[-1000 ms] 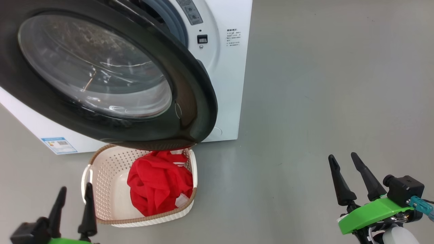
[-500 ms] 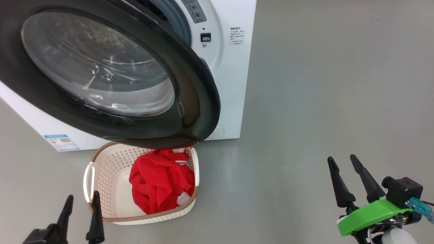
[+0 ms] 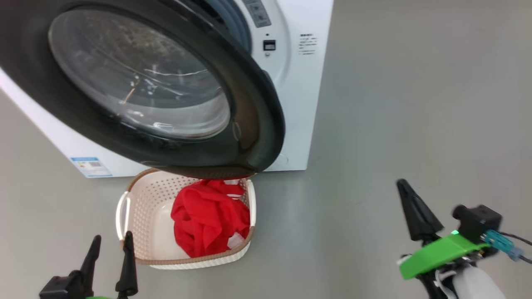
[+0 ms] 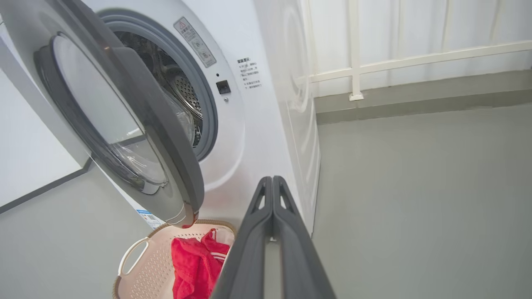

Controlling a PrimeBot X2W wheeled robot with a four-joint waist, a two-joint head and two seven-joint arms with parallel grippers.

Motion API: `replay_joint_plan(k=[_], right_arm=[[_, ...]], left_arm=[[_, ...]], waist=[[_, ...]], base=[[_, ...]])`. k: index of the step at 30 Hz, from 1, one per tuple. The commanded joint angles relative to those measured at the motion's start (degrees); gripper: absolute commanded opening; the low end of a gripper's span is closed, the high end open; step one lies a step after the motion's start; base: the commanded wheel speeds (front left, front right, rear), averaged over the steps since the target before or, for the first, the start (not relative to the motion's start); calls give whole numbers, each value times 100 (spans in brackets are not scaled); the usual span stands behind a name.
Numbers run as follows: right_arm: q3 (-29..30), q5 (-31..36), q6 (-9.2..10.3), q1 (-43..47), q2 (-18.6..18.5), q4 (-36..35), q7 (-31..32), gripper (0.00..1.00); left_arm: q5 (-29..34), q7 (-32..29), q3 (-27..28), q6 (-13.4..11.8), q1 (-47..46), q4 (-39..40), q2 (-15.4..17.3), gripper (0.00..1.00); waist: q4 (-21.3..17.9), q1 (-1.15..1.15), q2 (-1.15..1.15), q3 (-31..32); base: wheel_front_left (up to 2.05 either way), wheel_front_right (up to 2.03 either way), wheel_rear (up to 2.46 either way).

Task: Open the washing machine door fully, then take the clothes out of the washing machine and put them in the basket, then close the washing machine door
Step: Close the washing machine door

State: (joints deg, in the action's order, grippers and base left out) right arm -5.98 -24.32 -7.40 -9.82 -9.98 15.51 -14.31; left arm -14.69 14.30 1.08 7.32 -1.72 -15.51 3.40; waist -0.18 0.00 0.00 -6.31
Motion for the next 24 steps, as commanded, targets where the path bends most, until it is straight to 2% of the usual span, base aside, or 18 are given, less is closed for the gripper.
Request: replay_joint_plan(k=[1, 15, 24], right_arm=[[-273, -37, -9, -262, -1, -137, -69, 0], [-1377, -213, -9, -1327, 284, 419, -69, 0], [-1463, -279, -9, -1982, 308, 862, -69, 0]], left_arm=[[36, 70, 135, 16, -209, 151, 47, 100], [-103, 70, -239, 16, -343, 166, -46, 100], [-301, 70, -451, 16, -565, 162, -51, 100]], waist=[[159, 0, 0, -8], [962, 0, 0, -234], [1301, 0, 0, -556]], base=[[0, 0, 0], [0, 0, 0], [0, 0, 0]])
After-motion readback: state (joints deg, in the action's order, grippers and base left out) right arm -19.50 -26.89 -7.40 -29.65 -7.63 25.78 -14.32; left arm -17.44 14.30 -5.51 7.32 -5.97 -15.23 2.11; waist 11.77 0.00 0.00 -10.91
